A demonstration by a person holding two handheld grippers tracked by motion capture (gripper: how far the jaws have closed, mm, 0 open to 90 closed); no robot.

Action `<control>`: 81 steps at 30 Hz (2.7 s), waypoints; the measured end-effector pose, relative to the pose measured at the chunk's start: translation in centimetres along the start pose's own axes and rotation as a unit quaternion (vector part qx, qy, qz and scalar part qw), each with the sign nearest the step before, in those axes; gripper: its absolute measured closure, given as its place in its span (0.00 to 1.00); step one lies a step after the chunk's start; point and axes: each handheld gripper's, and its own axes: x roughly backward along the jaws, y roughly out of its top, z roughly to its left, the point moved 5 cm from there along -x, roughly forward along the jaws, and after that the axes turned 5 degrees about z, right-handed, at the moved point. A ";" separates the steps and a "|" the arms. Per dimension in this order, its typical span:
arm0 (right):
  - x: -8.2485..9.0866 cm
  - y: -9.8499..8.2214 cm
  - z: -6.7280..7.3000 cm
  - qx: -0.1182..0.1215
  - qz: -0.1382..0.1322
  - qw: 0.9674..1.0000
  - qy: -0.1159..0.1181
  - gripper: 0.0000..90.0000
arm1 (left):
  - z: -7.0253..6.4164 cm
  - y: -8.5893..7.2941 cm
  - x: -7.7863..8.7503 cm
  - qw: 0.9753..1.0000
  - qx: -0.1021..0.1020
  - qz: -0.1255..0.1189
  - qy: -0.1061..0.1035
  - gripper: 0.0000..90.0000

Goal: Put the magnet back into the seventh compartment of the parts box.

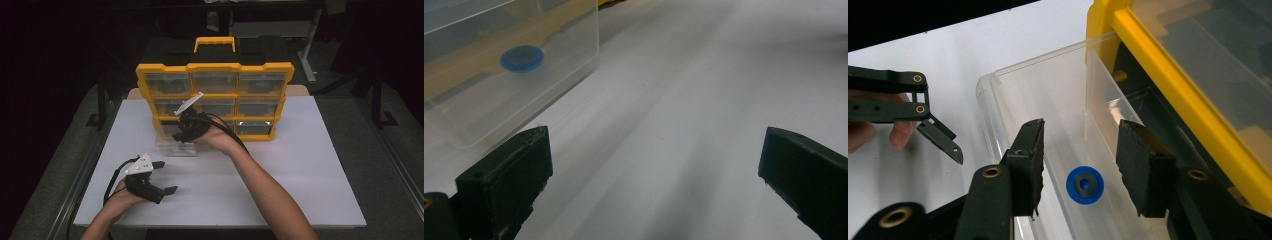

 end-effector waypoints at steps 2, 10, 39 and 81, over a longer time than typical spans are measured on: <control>0.3 -0.1 0.0 0.002 -0.001 1.000 -0.001 0.56 | 0.0 0.0 0.0 1.000 0.000 0.000 0.000 0.01; 1.6 -0.4 -0.1 -0.013 -0.003 1.000 0.001 0.49 | 0.0 -0.1 0.1 1.000 -0.001 0.003 0.001 0.01; 5.1 -4.4 -0.7 -0.054 -0.039 0.998 -0.010 0.04 | 0.0 -0.1 0.1 1.000 -0.002 0.006 0.002 0.01; 8.0 -14.8 -0.6 -0.085 -0.070 0.991 -0.074 0.02 | 0.3 -0.1 0.0 1.000 -0.009 0.000 0.004 0.01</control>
